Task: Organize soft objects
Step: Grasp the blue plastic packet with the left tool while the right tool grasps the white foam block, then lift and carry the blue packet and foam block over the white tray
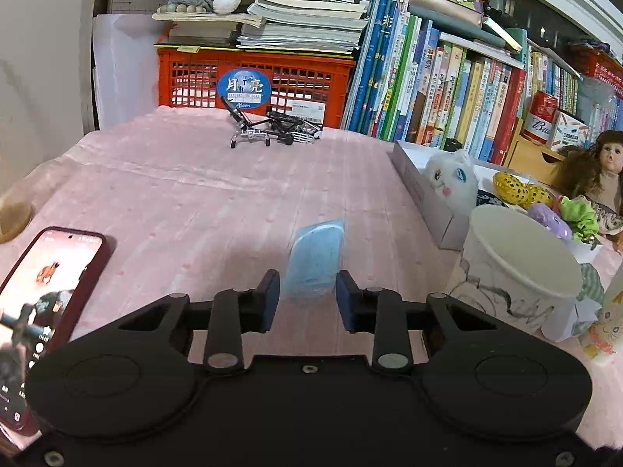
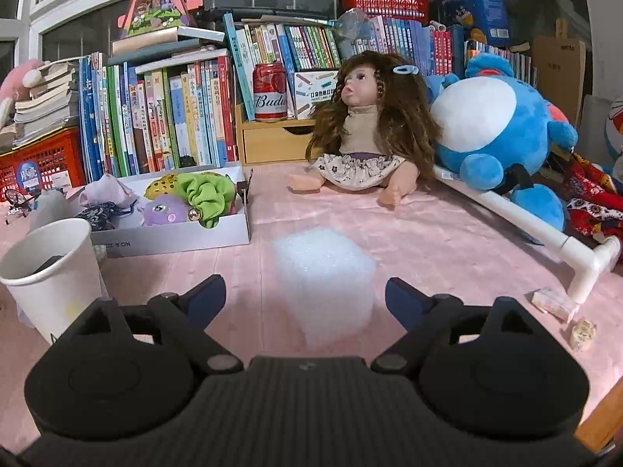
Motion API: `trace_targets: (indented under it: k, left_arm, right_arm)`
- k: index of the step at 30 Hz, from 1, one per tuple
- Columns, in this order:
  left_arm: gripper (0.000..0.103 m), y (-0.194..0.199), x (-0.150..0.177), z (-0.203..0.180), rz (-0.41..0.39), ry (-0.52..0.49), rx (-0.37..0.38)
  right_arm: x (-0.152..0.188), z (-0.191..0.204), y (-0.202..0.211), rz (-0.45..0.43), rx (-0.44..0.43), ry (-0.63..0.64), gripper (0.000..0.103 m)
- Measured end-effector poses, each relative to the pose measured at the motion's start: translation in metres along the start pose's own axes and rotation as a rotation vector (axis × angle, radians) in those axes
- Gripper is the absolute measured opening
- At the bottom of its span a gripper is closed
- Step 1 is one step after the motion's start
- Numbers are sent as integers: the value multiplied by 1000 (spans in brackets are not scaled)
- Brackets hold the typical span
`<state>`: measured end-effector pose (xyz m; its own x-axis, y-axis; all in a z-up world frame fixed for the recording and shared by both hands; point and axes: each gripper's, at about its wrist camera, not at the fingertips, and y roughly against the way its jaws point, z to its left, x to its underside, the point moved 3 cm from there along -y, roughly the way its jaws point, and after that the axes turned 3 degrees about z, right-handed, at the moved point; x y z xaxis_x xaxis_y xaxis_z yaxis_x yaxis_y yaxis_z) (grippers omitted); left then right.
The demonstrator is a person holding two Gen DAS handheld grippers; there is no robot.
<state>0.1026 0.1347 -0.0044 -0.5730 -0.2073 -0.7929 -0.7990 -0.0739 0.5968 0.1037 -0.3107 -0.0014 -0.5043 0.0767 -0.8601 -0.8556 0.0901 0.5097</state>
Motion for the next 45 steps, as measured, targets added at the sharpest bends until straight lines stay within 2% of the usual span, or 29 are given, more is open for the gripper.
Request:
trace_targets:
  k: [2,4,9,16,23,27,36,45]
  left_arm:
    - [30,-3,-1,-1,2,-8,-3]
    - [30,-6,-1,-2,7,-12,-3]
    - [29,-6,-3,-1,1,-3,2]
    - [33,-14,-12,1,8,0,0]
    - [33,-36,-13,4,85,33,19]
    - [27,-36,-13,5,70,36,26]
    - [26,-17,-27,2,5,6,25]
    - [26,11,-57,-11,-45,-18,94]
  right_arm:
    - [1,1,-5,12,4,0,86]
    - [1,2,-8,25,32,-1,72]
    - [0,1,-8,20,82,13,51]
    - [-7,2,2,-14,69,24,49]
    - [-13,9,8,-28,48,38,49]
    - [-14,13,9,-33,42,53,49]
    - [-29,17,14,-50,11,41,49]
    - [-57,18,19,-69,-36,3,49]
